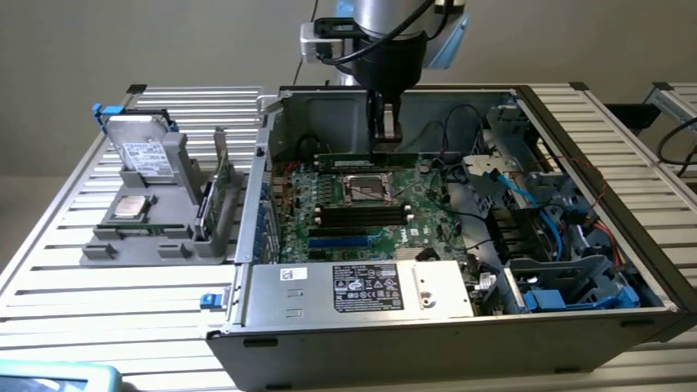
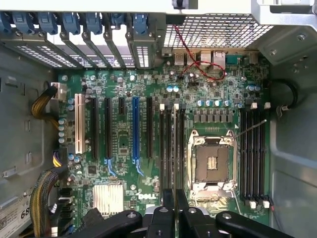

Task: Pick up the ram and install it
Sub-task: 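Pick up the ram and move it above insertion slot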

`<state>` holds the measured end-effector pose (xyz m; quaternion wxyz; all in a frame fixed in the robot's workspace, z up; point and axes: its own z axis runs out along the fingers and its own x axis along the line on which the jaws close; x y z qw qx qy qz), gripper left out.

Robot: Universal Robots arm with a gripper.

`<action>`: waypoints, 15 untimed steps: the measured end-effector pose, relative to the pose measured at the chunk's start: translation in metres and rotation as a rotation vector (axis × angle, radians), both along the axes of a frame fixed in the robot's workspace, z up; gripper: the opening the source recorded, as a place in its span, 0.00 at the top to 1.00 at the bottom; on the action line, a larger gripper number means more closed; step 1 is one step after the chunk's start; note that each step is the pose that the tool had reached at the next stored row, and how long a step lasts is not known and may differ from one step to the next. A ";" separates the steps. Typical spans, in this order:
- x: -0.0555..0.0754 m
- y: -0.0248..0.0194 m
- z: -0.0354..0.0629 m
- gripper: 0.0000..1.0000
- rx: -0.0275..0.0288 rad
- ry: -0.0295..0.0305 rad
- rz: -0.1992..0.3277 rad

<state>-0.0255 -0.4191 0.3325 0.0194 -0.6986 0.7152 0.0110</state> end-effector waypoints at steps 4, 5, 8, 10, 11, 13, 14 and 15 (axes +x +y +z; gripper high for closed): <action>-0.001 0.0004 0.0000 0.86 0.0000 0.0000 0.000; -0.001 0.0005 0.0000 0.86 0.0000 0.0000 0.000; -0.002 0.0009 0.0000 0.86 0.0000 0.0000 0.000; -0.002 0.0011 0.0000 0.86 0.0000 0.0000 0.000; -0.002 0.0012 0.0000 0.86 0.0000 0.0000 0.000; -0.003 0.0014 0.0000 0.86 0.0000 0.0000 0.000; -0.003 0.0015 0.0000 0.86 0.0000 0.0000 0.000; -0.003 0.0016 0.0000 0.86 0.0000 0.0000 0.000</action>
